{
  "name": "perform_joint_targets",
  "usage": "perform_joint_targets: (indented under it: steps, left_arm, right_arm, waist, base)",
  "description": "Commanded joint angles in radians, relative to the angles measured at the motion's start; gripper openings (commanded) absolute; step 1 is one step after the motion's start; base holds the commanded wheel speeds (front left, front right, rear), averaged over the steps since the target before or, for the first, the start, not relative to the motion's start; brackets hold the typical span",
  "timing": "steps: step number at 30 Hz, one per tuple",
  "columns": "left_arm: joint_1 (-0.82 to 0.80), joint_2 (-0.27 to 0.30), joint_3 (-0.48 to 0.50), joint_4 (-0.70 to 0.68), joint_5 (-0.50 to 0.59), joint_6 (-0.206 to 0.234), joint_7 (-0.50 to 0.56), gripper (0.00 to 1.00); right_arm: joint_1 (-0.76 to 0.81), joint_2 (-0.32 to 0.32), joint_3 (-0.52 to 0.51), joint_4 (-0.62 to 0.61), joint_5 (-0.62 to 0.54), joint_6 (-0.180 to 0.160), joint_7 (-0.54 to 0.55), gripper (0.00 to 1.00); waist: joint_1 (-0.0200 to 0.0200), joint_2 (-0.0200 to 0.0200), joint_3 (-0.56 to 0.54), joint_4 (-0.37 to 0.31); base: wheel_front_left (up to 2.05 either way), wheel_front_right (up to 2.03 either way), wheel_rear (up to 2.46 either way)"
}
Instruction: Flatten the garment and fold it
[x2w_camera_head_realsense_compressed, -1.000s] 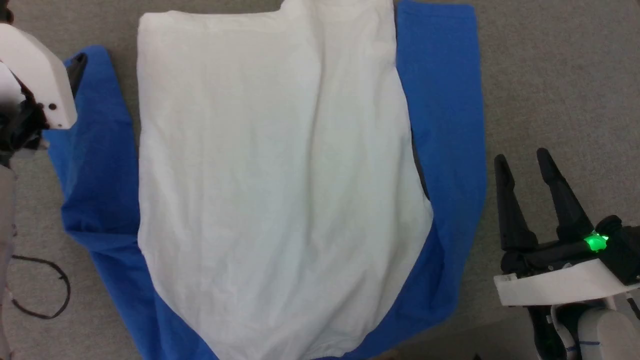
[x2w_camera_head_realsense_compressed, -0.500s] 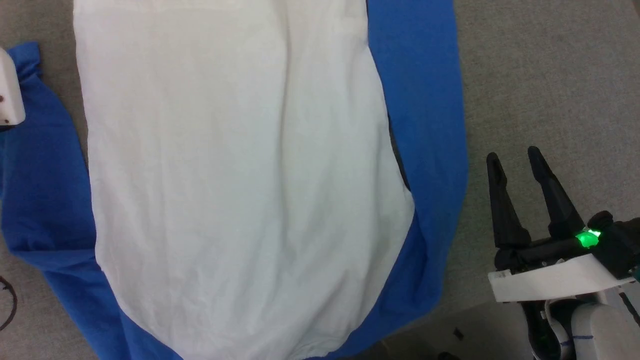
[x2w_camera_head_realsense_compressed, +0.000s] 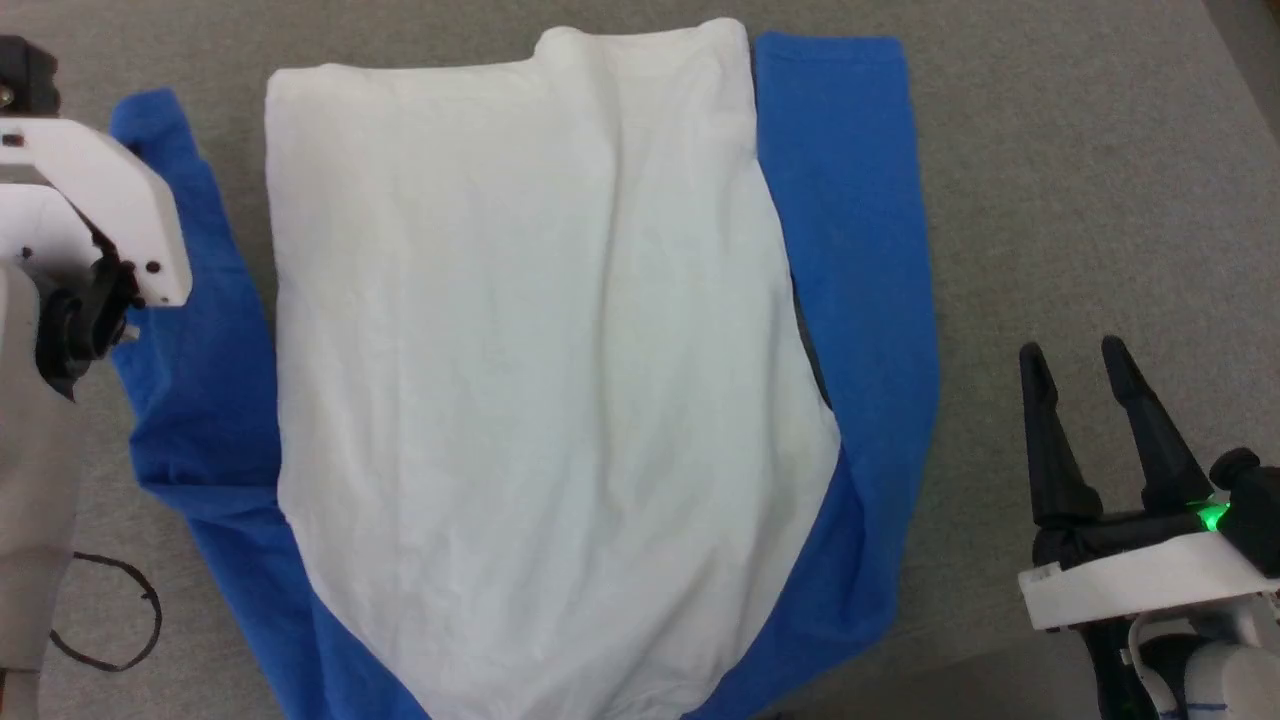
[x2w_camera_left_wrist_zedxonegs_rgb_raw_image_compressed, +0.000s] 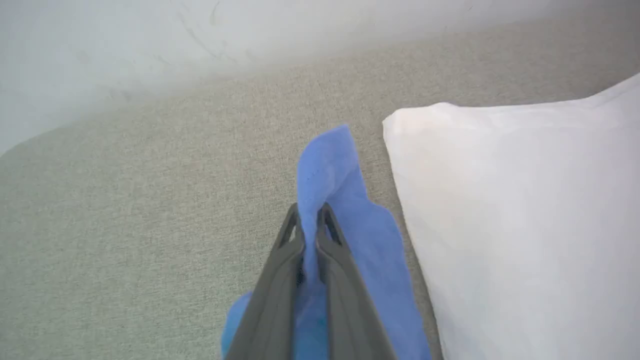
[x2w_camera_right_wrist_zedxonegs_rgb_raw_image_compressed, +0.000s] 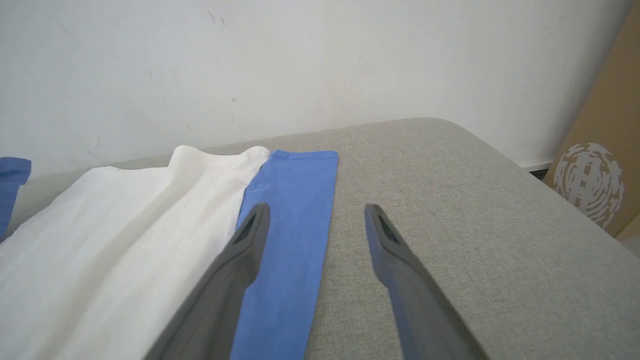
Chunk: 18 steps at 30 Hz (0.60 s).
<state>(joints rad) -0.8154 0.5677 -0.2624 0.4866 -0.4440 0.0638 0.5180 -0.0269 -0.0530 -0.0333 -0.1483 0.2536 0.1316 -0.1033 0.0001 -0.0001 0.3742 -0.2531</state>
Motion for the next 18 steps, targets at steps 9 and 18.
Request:
perform_joint_targets:
  steps: [9,18]
  left_arm:
    - [0.148,-0.081,-0.062,-0.280,0.013,0.015,-0.106,0.00]
    - [0.364,-0.239,-0.273,-0.470,-0.003,-0.011,-0.093,0.00]
  right_arm:
    - [0.095,0.003,-0.052,-0.033,-0.009,-0.001,0.050,1.00]
    - [0.130,0.003,-0.079,-0.057,-0.001,-0.001,0.077,1.00]
  waist:
    - [-0.0001,0.0001,-0.231,0.132]
    - [-0.0001,0.0001,-0.268,0.103]
  base:
    - [0.00,0.00,0.00]
    - [0.00,0.00,0.00]
